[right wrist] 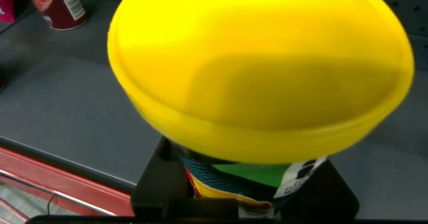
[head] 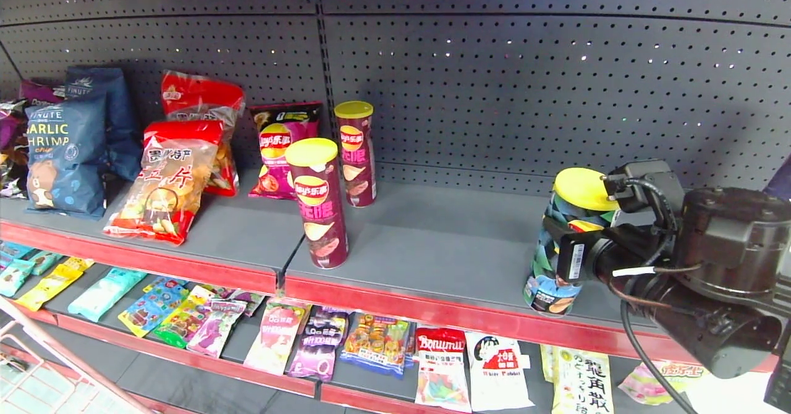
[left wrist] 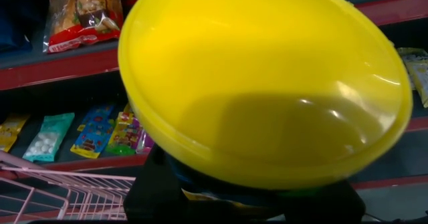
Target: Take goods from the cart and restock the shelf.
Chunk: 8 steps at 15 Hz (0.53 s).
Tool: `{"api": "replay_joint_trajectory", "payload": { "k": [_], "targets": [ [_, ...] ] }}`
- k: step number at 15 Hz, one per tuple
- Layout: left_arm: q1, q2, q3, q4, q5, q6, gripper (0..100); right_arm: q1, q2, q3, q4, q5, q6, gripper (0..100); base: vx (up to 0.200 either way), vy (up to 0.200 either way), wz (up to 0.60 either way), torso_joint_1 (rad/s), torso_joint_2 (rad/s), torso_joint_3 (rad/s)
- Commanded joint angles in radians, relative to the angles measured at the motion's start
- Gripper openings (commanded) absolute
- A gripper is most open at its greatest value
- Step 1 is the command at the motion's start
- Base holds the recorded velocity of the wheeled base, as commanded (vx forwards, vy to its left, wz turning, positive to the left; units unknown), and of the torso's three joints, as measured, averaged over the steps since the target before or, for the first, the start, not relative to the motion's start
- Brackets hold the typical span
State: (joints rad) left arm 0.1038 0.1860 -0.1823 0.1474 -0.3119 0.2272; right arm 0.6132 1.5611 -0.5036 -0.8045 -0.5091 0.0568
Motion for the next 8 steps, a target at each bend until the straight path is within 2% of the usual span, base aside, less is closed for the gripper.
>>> {"api": "replay_joint_trajectory", "payload": {
  "k": [1, 8],
  "targets": [
    [0.0, 0.0, 0.0, 0.0, -0.001, 0.0, 0, 0.0, 0.004, 0.004, 0.007, 0.001, -0.002, 0, 0.0, 0.0, 0.0, 0.0, 0.0, 0.0],
    [0.0, 0.0, 0.001, 0.0, -0.001, 0.0, 0, 0.002, 0.004, -0.001, 0.007, 0.001, -0.003, 0, 0.0, 0.0, 0.0, 0.0, 0.0, 0.0]
  ]
}}
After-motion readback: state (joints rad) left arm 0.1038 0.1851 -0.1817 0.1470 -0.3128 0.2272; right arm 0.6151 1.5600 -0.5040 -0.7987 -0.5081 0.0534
